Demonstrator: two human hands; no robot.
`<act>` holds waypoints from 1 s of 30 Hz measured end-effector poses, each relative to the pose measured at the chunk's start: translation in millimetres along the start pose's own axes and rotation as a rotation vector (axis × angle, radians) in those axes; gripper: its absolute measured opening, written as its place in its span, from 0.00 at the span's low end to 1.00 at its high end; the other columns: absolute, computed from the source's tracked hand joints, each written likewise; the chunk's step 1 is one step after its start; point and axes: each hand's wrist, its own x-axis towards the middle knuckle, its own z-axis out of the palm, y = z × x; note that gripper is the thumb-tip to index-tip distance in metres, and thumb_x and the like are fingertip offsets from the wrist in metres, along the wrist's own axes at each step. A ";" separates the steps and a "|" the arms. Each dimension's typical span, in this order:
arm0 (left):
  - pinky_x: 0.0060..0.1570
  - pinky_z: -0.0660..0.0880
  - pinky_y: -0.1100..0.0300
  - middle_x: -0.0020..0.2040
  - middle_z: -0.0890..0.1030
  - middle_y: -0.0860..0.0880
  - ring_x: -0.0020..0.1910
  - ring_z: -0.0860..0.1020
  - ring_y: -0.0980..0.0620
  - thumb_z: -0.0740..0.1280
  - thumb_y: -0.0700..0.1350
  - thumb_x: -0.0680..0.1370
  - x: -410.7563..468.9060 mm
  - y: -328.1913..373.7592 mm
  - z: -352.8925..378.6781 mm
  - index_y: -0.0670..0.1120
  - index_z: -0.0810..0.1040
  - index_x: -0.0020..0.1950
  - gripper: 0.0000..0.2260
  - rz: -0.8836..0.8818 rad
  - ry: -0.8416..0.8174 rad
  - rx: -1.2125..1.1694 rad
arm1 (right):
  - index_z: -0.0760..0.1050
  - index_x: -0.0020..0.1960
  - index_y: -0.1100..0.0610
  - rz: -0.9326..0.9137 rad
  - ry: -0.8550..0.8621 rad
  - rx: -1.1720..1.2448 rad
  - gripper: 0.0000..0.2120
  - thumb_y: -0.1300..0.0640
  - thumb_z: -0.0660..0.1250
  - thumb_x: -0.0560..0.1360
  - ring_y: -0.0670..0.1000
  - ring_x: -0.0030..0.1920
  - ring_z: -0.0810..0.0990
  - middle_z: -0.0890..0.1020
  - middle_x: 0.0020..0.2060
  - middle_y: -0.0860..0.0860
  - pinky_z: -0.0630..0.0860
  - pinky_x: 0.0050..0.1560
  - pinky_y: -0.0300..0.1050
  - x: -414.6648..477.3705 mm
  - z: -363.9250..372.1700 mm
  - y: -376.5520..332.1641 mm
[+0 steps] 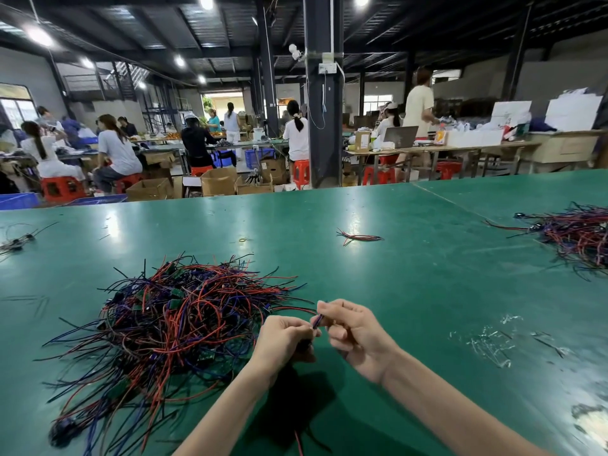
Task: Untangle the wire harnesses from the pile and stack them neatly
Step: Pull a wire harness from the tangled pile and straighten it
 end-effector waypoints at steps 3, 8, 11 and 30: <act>0.26 0.74 0.61 0.24 0.70 0.46 0.22 0.70 0.53 0.71 0.37 0.67 -2.2 0.2 -6.6 0.38 0.81 0.32 0.04 0.016 0.033 -0.029 | 0.70 0.33 0.59 0.024 -0.015 -0.069 0.10 0.62 0.72 0.64 0.44 0.18 0.65 0.73 0.32 0.59 0.59 0.17 0.33 -1.6 2.9 13.4; 0.25 0.74 0.62 0.24 0.70 0.47 0.21 0.69 0.54 0.66 0.31 0.74 -3.9 2.5 -1.6 0.39 0.80 0.31 0.12 -0.019 0.000 -0.068 | 0.74 0.32 0.58 -0.080 0.014 -0.080 0.08 0.59 0.73 0.64 0.44 0.18 0.65 0.80 0.30 0.58 0.61 0.17 0.33 -0.4 1.3 -0.8; 0.25 0.73 0.63 0.26 0.73 0.48 0.23 0.70 0.56 0.66 0.31 0.74 -9.6 8.9 1.8 0.39 0.82 0.36 0.09 -0.007 -0.052 -0.049 | 0.75 0.36 0.60 -0.332 0.192 -0.112 0.06 0.61 0.72 0.67 0.44 0.18 0.65 0.83 0.32 0.57 0.62 0.18 0.34 8.3 -12.0 -32.0; 0.30 0.76 0.62 0.31 0.78 0.48 0.28 0.76 0.54 0.66 0.35 0.76 -37.4 8.5 47.4 0.43 0.83 0.34 0.12 -0.096 -0.322 -0.157 | 0.74 0.34 0.62 -0.313 0.506 -0.256 0.09 0.66 0.72 0.70 0.45 0.17 0.63 0.82 0.26 0.56 0.60 0.19 0.34 31.7 -64.8 -41.2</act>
